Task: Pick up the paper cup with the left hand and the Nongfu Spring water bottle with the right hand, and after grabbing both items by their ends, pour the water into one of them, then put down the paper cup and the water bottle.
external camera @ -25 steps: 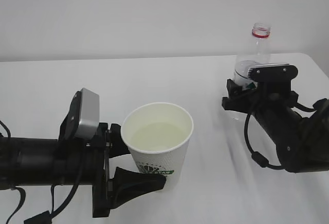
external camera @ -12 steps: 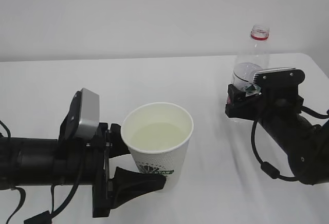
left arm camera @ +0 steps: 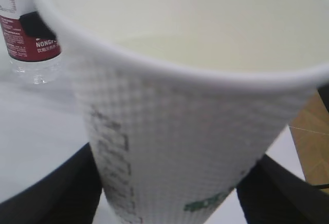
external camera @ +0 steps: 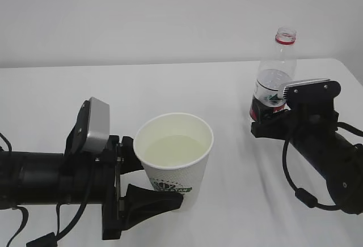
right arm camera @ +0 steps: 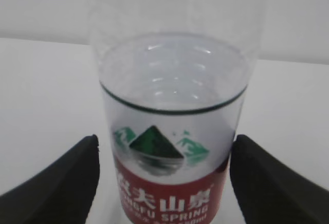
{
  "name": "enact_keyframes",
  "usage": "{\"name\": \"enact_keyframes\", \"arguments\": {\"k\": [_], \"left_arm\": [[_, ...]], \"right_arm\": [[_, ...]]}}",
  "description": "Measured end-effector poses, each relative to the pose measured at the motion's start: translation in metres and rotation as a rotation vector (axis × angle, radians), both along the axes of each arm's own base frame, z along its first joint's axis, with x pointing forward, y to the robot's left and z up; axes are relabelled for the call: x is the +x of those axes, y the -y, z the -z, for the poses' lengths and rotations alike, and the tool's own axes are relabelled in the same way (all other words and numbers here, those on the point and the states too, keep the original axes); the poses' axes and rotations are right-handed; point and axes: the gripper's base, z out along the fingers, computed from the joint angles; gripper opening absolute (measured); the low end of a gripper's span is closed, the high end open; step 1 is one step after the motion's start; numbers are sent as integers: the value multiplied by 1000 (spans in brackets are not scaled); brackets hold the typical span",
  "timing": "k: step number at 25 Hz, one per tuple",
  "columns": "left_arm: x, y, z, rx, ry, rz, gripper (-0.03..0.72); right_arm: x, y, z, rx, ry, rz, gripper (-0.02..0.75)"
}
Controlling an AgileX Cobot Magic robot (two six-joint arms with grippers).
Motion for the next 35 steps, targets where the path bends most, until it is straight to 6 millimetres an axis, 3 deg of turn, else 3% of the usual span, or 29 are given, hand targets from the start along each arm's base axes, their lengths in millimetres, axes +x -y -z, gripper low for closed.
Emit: {"name": "enact_keyframes", "arguments": {"k": [5,16,35], "left_arm": [[0,0,0,0,0,0,554],[0,0,0,0,0,-2,554],[1,0,0,-4,-2,-11,554]], "right_arm": [[-11,2,4,22,-36,-12,596],[-25,6,-18,40,1,-15,595],[-70,22,-50,53,51,-17,594]]}}
